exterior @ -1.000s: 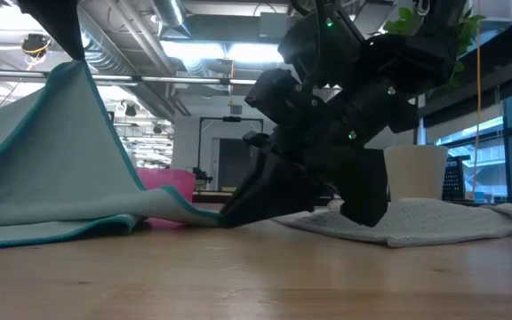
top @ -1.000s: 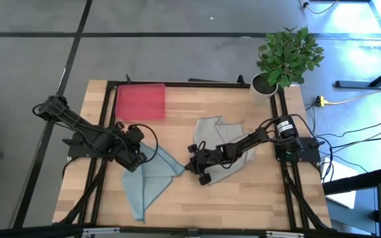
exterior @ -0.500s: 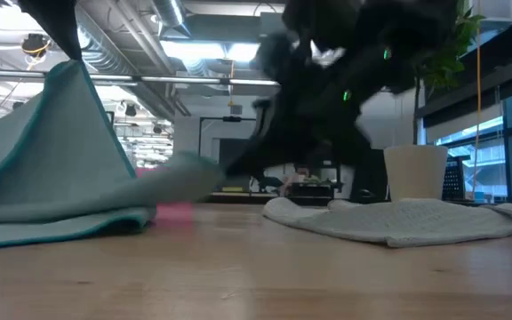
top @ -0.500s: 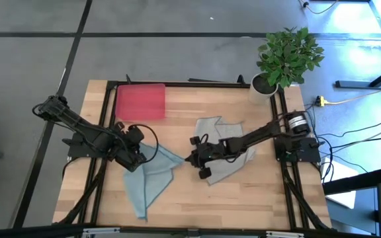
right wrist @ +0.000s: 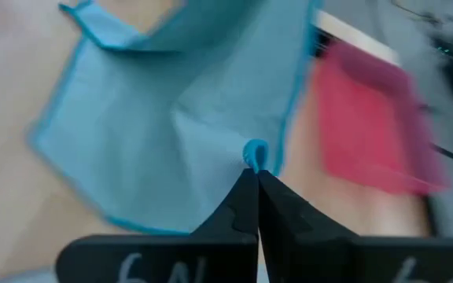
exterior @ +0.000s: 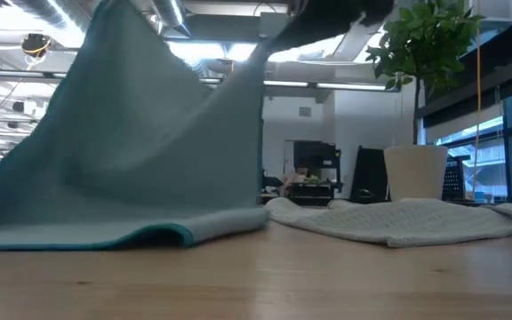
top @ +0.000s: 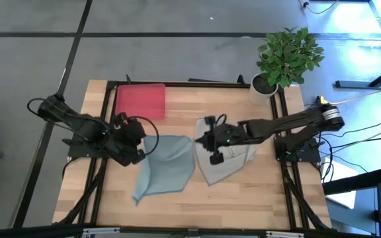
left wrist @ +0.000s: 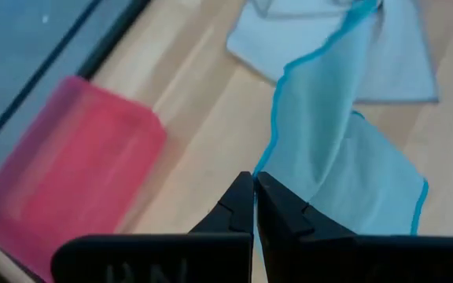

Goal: Roll microfiber towels into tight, uniform cylinder then place into a basket
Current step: Fold the blue towel

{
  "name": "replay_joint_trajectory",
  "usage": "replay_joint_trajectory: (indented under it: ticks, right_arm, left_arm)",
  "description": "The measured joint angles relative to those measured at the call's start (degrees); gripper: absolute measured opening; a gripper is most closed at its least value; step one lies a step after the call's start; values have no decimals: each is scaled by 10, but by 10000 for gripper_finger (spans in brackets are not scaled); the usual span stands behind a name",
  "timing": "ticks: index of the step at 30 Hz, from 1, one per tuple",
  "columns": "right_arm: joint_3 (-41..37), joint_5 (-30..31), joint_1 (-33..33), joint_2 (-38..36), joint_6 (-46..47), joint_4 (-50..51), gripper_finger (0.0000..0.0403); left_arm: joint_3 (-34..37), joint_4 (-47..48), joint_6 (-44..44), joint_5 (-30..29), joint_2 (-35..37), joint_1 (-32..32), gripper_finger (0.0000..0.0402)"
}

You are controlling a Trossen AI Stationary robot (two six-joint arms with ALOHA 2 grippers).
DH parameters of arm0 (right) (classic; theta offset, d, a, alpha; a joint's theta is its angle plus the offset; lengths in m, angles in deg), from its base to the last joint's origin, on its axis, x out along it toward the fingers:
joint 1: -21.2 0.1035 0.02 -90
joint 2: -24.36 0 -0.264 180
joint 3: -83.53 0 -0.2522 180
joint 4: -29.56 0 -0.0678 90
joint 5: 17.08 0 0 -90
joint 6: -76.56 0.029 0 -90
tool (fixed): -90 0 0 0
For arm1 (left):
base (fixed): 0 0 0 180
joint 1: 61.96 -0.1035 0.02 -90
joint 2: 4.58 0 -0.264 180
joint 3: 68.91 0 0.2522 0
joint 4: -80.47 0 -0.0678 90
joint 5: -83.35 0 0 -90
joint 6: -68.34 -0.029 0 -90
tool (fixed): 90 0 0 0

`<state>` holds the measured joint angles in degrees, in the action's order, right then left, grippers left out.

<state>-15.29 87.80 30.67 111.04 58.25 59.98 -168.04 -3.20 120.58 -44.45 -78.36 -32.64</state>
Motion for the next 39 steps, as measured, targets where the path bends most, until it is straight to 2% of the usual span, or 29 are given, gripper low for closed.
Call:
replay_joint_trajectory:
  ticks: [5, 14, 20, 29, 33, 39]
  right_arm:
    - [73, 97, 0, -26, -2, 113, 1]
    - [205, 200, -5, -30, -4, 253, 0]
    - [266, 268, -29, -30, -8, 296, 0]
    - [312, 275, -88, -30, -5, 348, 0]
    - [326, 276, -116, -30, -17, 343, 0]
    - [367, 281, -151, -29, -34, 317, 0]
  left_arm:
    - [-43, 15, -33, -54, 0, -1, 0]
    - [-108, 76, -34, -180, 0, -6, 0]
    - [-146, 75, -97, -200, 2, -49, 0]
    - [-162, 74, -194, -200, 10, -160, 0]
    - [-162, 69, -229, -228, 11, -207, 0]
    - [-162, -3, -313, -236, 12, -246, 0]
